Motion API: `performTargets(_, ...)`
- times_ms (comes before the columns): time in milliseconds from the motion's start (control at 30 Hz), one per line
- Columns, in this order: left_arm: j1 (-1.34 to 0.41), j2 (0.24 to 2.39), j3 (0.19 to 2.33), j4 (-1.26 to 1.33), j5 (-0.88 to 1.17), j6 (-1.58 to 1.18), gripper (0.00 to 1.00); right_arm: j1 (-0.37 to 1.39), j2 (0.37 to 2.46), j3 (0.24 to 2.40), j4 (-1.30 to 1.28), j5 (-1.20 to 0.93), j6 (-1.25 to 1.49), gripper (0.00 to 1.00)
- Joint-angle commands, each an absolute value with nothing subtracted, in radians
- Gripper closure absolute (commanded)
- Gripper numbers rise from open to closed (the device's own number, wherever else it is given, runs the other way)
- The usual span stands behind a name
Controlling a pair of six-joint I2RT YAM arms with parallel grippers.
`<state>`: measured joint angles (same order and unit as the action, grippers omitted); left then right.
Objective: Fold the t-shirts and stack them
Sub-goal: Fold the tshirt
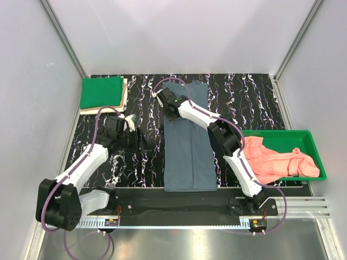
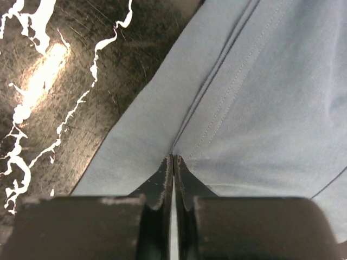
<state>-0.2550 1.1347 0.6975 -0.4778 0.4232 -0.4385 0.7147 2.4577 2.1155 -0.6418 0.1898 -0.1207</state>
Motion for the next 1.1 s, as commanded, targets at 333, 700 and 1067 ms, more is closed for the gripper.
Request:
performTargets(333, -0.463, 1.066, 0.583, -0.396, 0.45, -0.579, 0.45, 0.721, 1.936, 1.762, -0.844, 0.059, 0.406, 0.41)
performTargets(700, -0.806, 0.812, 0.327, -0.307, 0.287, -0.871, 0.47, 0.721, 1.194, 0.833, -0.841, -0.101, 1.026, 0.5)
performTargets(1067, -0.954, 0.861, 0.293, -0.252, 0.18, -0.985, 0.44, 0.721, 0.974, 0.577, -0.87, -0.029, 1.199, 0.42)
